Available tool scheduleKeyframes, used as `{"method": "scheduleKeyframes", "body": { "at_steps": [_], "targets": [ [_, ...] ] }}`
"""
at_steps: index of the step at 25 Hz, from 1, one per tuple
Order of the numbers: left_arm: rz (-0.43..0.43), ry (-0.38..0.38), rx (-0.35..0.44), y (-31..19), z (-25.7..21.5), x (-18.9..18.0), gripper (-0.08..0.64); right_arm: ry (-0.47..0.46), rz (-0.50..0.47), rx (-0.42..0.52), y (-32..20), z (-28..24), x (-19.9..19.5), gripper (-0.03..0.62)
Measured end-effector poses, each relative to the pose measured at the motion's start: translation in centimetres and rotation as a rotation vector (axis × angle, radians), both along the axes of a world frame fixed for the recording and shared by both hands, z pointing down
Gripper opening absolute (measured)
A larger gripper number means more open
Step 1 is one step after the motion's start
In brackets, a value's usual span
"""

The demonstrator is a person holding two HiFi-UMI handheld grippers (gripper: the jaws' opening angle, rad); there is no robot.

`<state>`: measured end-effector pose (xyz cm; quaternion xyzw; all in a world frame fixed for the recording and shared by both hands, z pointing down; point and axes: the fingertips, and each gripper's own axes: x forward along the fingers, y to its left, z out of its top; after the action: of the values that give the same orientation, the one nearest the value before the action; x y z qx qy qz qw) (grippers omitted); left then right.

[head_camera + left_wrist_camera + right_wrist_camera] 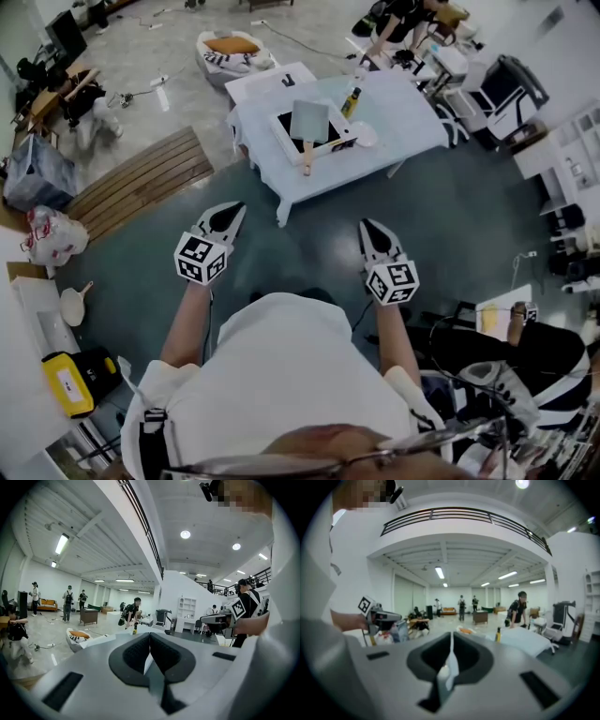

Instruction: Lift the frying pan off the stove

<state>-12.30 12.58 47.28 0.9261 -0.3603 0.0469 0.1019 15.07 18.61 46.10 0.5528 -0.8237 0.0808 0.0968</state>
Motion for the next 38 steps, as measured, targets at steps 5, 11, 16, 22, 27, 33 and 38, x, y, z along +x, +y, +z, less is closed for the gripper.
{"method": "scheduleKeyframes", "body": {
  "at_steps": [5, 11, 16, 22, 27, 33, 38],
  "targets": [
    [0.019, 0.005, -0.008, -0.3, 0.3, -1.0, 0.031, -0.002, 0.021, -0.012, 0.3, 0.2, -1.1, 0.037],
    [0.026, 0.009, -0.022, -1.2, 0.8, -1.2, 0.031, -0.001, 0.028, -0.025, -0.2, 0.7, -1.3, 0.037],
    [0.032, 0.001, -0.027, -2.6, 0.9, -0.7, 0.031, -0.006, 0.025, -0.038, -1.8, 1.1, -1.0, 0.038],
    [0.013, -0.007, -0.034, -5.7, 1.1, 0.3, 0.031, -0.021, 0.002, -0.047, -5.5, 1.8, -0.1, 0.038],
    [0.006, -0.015, -0.030, -8.9, 0.9, 1.6, 0.031, -0.027, -0.034, -0.058, -9.7, 2.3, 0.7, 0.038],
    [-0.012, -0.021, -0.032, -12.7, 0.9, 3.4, 0.031, -0.036, -0.080, -0.072, -14.7, 2.9, 1.6, 0.038],
    [-0.041, -0.029, -0.040, -15.7, 1.0, 4.6, 0.031, -0.041, -0.118, -0.082, -18.4, 3.2, 2.6, 0.038]
  ]
}}
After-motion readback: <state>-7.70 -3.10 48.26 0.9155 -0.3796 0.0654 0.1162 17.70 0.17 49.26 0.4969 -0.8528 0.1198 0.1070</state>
